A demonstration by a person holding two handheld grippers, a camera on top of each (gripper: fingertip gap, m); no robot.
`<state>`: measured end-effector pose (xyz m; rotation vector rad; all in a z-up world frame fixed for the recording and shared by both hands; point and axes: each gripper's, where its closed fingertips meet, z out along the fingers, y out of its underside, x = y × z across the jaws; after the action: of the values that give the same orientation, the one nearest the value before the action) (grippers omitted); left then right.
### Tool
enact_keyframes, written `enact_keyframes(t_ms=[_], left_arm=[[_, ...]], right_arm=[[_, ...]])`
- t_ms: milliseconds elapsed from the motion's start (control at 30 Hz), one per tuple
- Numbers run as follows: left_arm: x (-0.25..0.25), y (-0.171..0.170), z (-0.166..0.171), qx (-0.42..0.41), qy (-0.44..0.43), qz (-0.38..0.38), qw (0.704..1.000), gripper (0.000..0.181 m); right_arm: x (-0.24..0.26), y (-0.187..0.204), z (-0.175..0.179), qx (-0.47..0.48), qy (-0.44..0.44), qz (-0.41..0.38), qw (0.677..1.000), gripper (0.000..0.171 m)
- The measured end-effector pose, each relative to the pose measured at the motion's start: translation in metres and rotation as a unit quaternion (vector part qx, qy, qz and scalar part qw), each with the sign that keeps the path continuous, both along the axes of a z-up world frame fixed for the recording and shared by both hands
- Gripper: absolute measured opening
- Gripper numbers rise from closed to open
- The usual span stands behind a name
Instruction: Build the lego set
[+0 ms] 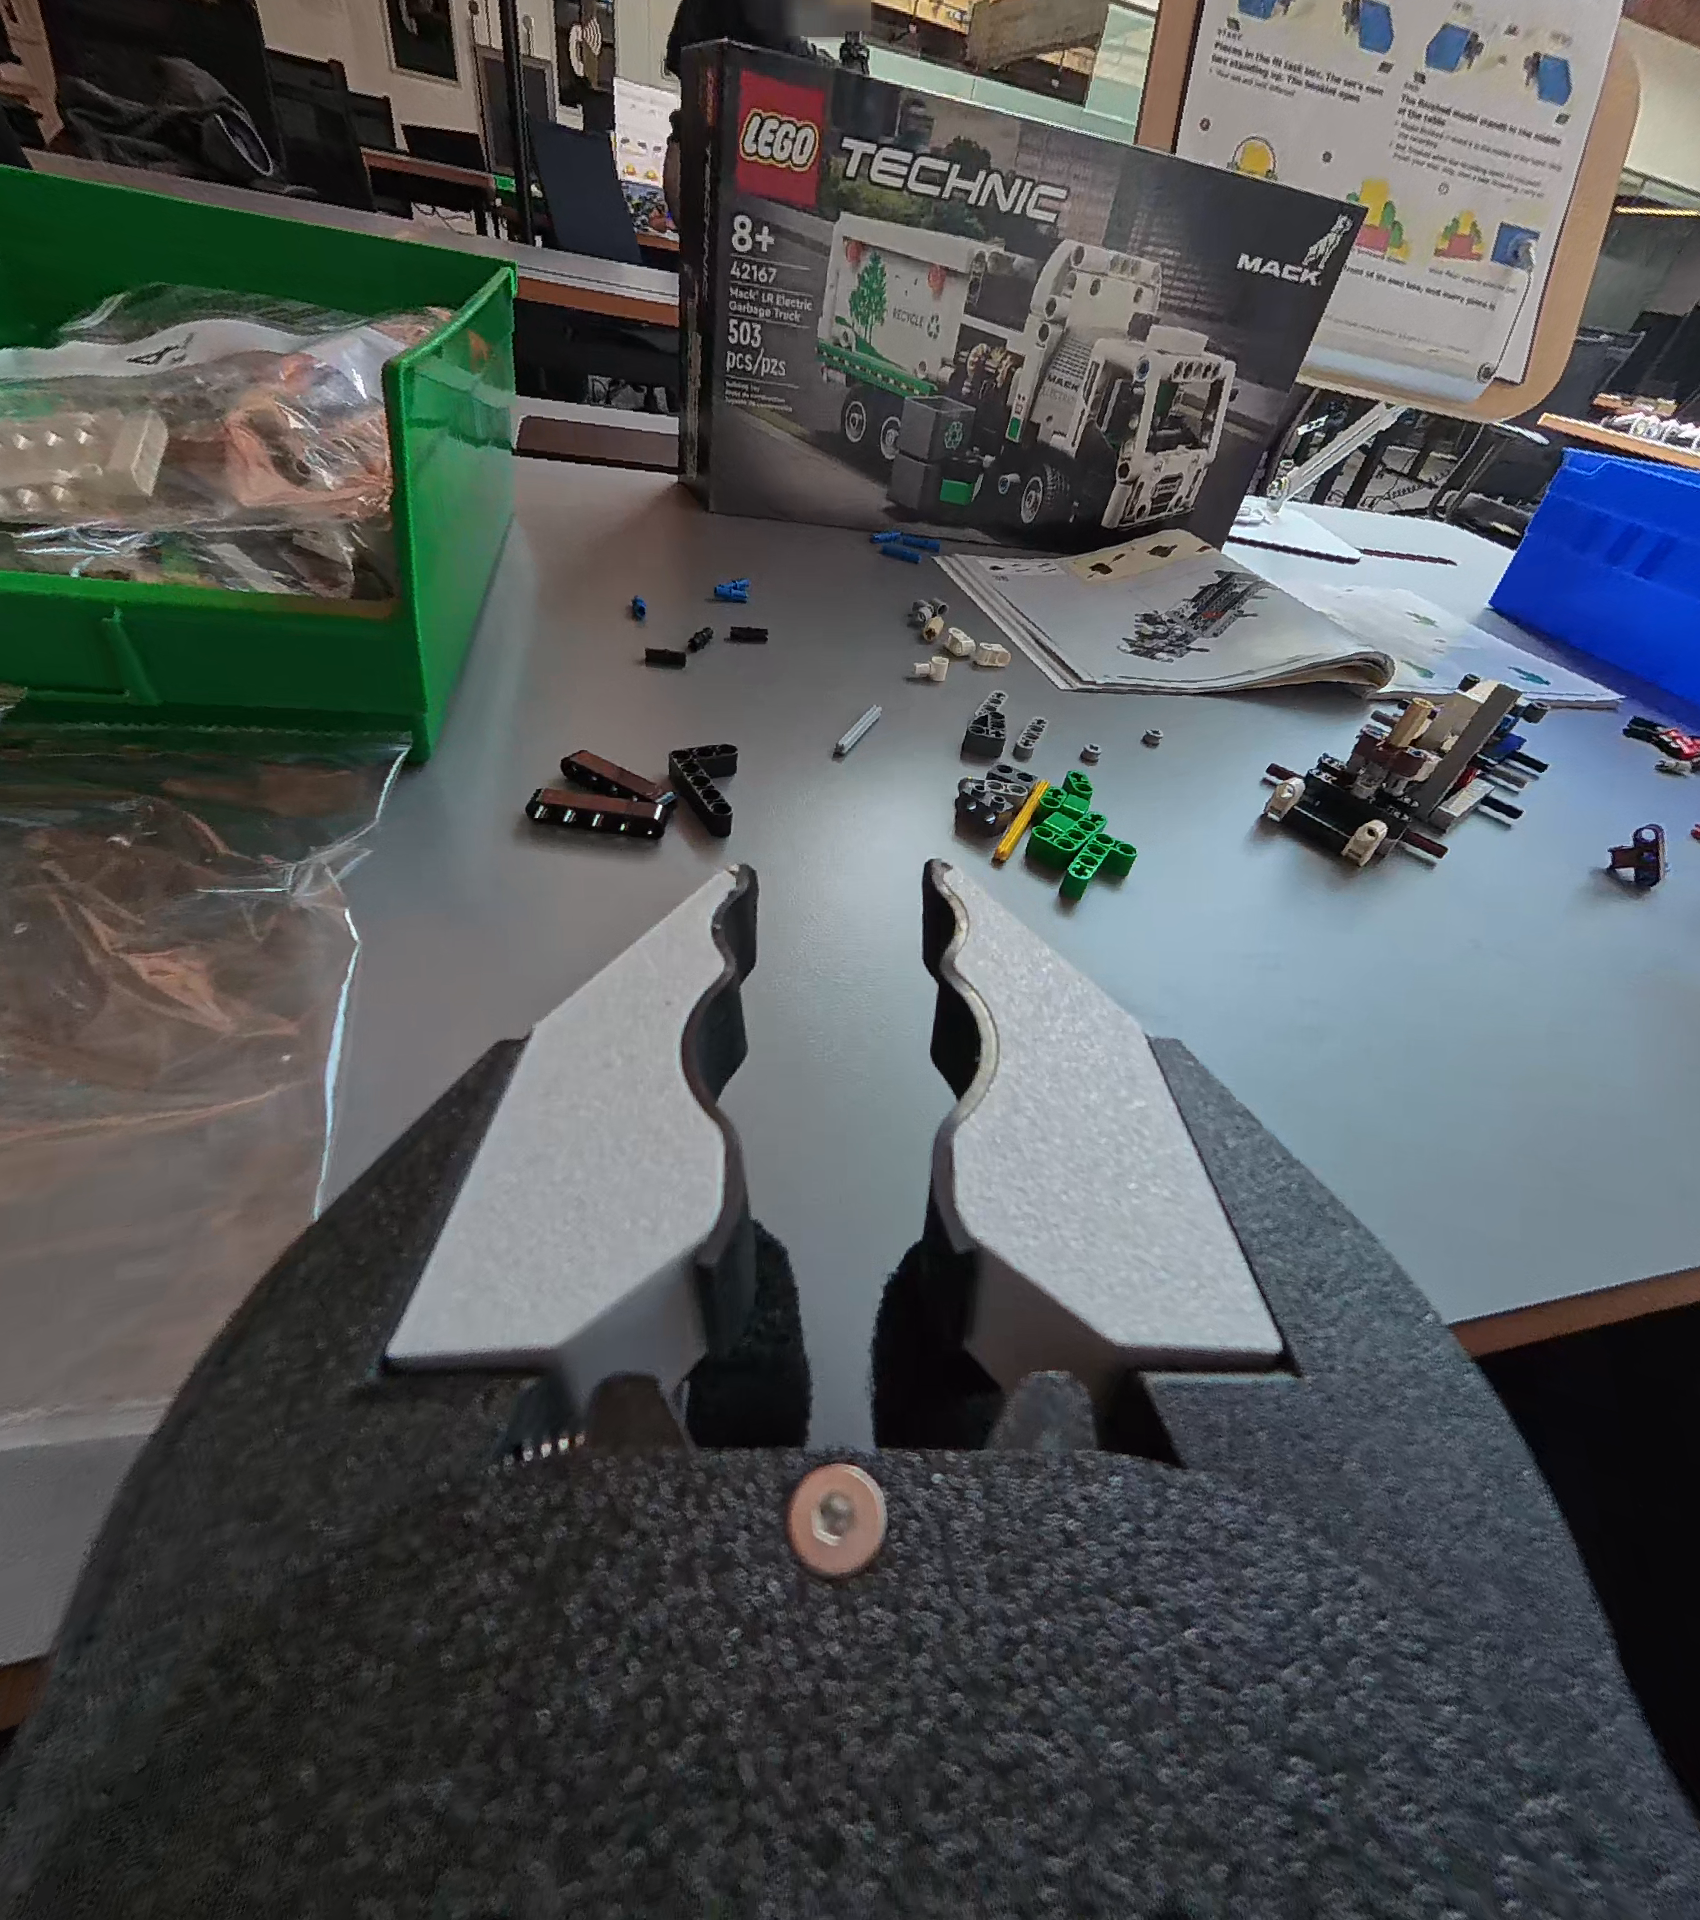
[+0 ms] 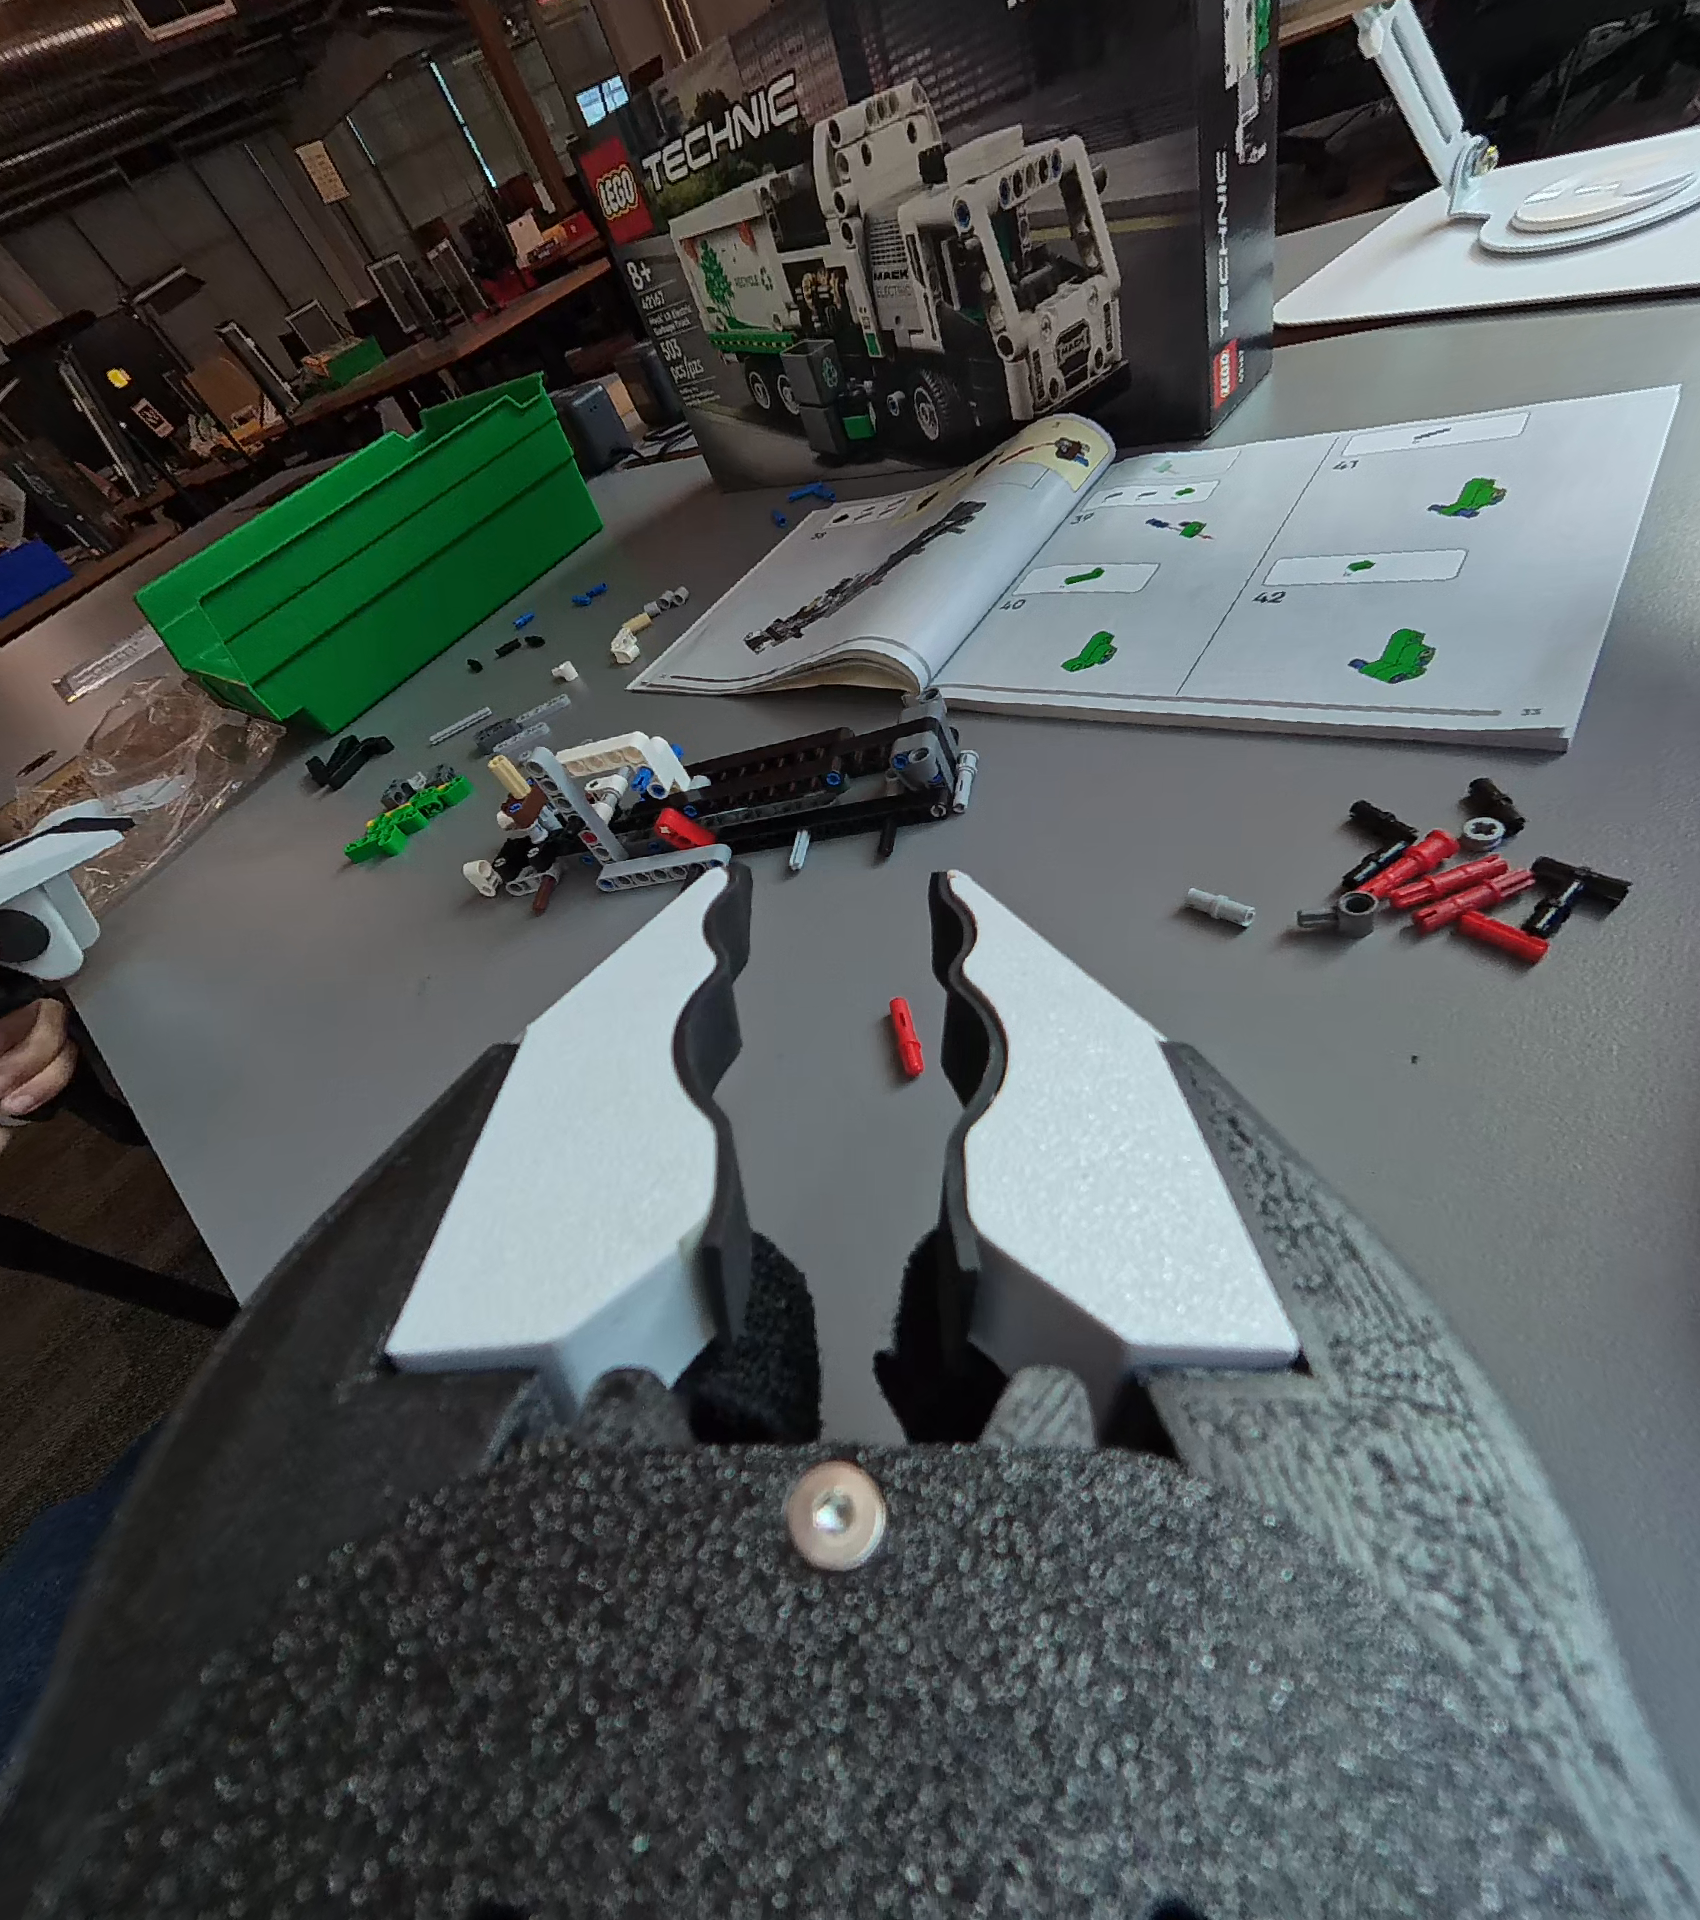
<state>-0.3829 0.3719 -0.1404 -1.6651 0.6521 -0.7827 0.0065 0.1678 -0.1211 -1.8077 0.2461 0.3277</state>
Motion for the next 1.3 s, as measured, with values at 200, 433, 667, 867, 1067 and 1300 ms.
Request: enact_keyframes(t_ms=[200, 433, 667, 867, 1067, 1300], left_arm=[[-0.0020, 0.0015, -0.0001, -0.009, -0.009, 0.001, 1.000, 0.029], [-0.0030, 0.0027, -0.0008, -0.023, -0.021, -0.001, 1.000, 0.029], [-0.0014, 0.0017, -0.0014, -0.023, -0.019, -0.003, 1.000, 0.030], [0.0003, 0.0003, -0.0020, -0.024, -0.017, -0.006, 1.000, 0.030], [0.0003, 0.0002, -0.0022, -0.025, -0.018, -0.006, 0.999, 0.030], [0.0005, 0.0000, -0.0027, -0.026, -0.018, -0.007, 0.999, 0.030]], right_arm=[[-0.0003, 0.0000, -0.0003, -0.001, 0.000, 0.001, 1.000, 0.034], [-0.0003, -0.0003, 0.0001, 0.001, 0.002, 0.001, 1.000, 0.034], [0.0000, -0.0006, 0.0009, 0.003, 0.005, 0.002, 1.000, 0.034], [-0.0003, -0.0006, 0.0008, 0.003, 0.005, 0.002, 1.000, 0.034], [-0.0001, -0.0006, 0.0009, 0.003, 0.005, 0.002, 1.000, 0.034], [0.0000, -0.0009, 0.0011, 0.003, 0.006, 0.002, 1.000, 0.034]])
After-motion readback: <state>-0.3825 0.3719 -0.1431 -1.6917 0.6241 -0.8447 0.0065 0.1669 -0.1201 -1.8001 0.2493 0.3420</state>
